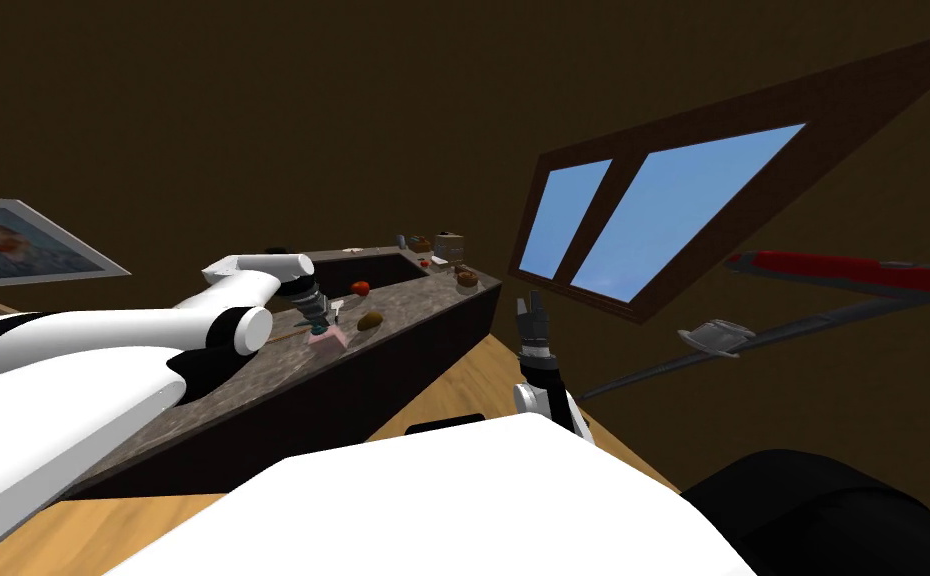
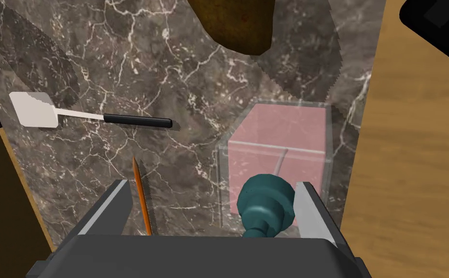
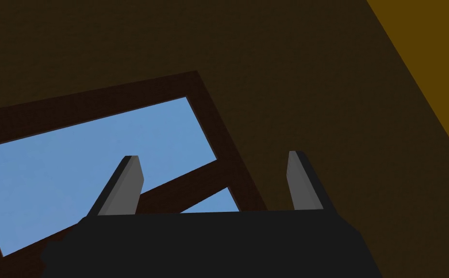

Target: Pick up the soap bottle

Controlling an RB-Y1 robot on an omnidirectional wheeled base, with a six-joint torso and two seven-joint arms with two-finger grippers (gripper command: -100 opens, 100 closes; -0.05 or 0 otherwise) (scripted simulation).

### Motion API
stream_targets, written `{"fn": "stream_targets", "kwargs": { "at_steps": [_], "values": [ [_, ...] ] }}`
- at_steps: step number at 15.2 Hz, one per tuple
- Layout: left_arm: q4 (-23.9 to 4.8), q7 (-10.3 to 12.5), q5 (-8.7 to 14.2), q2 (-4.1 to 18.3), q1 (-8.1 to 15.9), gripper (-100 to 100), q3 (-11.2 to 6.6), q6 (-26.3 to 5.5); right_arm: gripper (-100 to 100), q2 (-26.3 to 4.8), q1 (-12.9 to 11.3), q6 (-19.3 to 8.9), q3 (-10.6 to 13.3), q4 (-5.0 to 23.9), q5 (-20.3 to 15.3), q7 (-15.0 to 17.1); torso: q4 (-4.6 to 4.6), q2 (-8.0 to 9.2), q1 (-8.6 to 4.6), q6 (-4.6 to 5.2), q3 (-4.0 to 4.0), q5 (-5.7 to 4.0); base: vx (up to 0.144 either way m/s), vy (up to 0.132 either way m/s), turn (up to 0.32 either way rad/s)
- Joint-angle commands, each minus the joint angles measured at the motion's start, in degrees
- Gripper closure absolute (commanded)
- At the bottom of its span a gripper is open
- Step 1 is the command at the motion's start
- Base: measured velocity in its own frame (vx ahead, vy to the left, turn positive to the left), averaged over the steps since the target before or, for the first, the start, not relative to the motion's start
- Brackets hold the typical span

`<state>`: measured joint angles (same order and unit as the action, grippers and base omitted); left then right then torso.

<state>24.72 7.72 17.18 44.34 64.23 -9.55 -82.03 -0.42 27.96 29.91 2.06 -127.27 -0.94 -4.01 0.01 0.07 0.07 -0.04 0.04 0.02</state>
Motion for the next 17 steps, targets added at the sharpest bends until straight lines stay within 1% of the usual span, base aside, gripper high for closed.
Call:
{"fn": "stream_targets", "kwargs": {
  "at_steps": [1, 2, 4, 5, 6, 7, 9, 10, 11, 12, 13, 14, 16, 17],
  "values": [
    [-2.7, -0.2, 0.1, 0.4, 1.5, -100, 0.01, -1.6, 0, 0.0, 0.0, 0.0, 0.0, 0.0, 0.0, 0.0, 0.0, 0.0, 0.0, 0.0, 0.0, 0.0, -0.02, 0.029, 0.027],
    [-2.7, -0.2, 0.1, 0.4, 1.5, -100, 0.01, -1.6, 0, 0.0, 0.0, 0.0, 0.0, 0.0, 0.0, 0.0, 0.01, 0.02, 0.03, 0.0, 0.01, 0.01, -0.014, 0.022, 0.006],
    [-5.0, -0.2, 0.4, 0.9, 2.8, -100, -0.09, -3.9, 0, 0.0, 0.0, 0.0, 0.0, 0.0, 0.0, 0.0, 0.0, 0.01, 0.02, 0.01, 0.01, 0.0, -0.018, 0.024, 0.02],
    [-5.0, -0.2, 0.4, 0.9, 2.8, -100, -0.09, -3.9, 0, 0.0, 0.0, 0.0, 0.0, 0.0, 0.0, 0.0, 0.01, 0.02, 0.03, 0.01, 0.01, 0.0, -0.018, 0.025, 0.019],
    [-6.1, -0.2, 0.4, 0.9, 2.8, -100, -0.09, -3.9, 0, 0.0, 0.0, 0.0, 0.0, 0.0, 0.0, 0.0, 0.01, 0.02, 0.03, 0.01, 0.02, 0.01, -0.01, 0.017, 0.001],
    [-5.6, -0.3, 0.5, 1.0, 3.2, -100, -0.11, -4.6, 0, 0.0, 0.0, 0.0, 0.0, 0.0, 0.0, 0.0, -0.01, 0.01, 0.03, 0.0, 0.0, 0.03, -0.009, 0.011, 0.009],
    [-5.9, -0.3, 0.5, 1.1, 3.4, -100, -0.12, -4.9, 0, 0.0, 0.0, 0.0, 0.0, 0.0, 0.0, 0.0, 0.0, -0.01, -0.01, 0.01, 0.0, 0.0, -0.006, 0.009, 0.01],
    [-5.1, -0.1, 0.5, 1.0, 2.9, -100, -0.19, -5.0, 0, 0.0, 0.0, 0.0, 0.0, 0.0, 0.0, 0.0, 0.0, -0.02, -0.03, 0.02, -0.01, 0.0, -0.003, 0.006, 0.003],
    [-5.7, -0.1, 0.6, 0.2, 1.7, -100, -0.38, -3.2, 0, 0.0, 0.0, 0.0, 0.0, 0.0, 0.0, 0.0, -0.01, -0.03, -0.04, 0.02, -0.02, 0.0, 0.009, 0.008, 0.012],
    [-5.7, -0.1, 0.6, 0.2, 1.7, -100, -0.38, -3.2, 0, 0.0, 0.0, 0.0, 0.0, 0.0, 0.0, 0.0, -0.02, -0.07, -0.04, 0.02, -0.04, 0.0, 0.019, 0.014, 0.008],
    [-6.1, -0.3, 0.5, 0.4, 2.3, -100, -0.24, -3.4, 0, 0.0, 0.0, 0.0, 0.0, 0.0, 0.0, 0.0, -0.04, -0.11, -0.01, 0.01, -0.07, 0.02, 0.011, 0.008, 0.003],
    [-5.0, -0.1, 0.6, 0.3, 1.7, 100, -0.38, -3.7, 0, 0.0, 0.0, 0.0, 0.0, 0.0, 0.0, 0.0, -0.03, -0.11, -0.02, 0.02, -0.07, 0.0, 0.0, 0.0, 0.0],
    [-5.1, -0.1, 0.6, 0.3, 1.8, 100, -0.37, -3.8, 0, 0.0, 0.0, 0.0, 0.0, 0.0, 0.0, 0.0, -0.03, -0.08, -0.06, 0.02, -0.05, 0.0, 0.002, 0.004, -0.001],
    [-5.1, -0.1, 0.5, 0.4, 1.8, 100, -0.3, -3.9, 0, 0.0, 0.0, 0.0, 0.0, 0.0, 0.0, 0.0, -0.05, -0.04, -0.03, 0.01, -0.04, 0.14, 0.002, 0.005, 0.007]
  ]
}}
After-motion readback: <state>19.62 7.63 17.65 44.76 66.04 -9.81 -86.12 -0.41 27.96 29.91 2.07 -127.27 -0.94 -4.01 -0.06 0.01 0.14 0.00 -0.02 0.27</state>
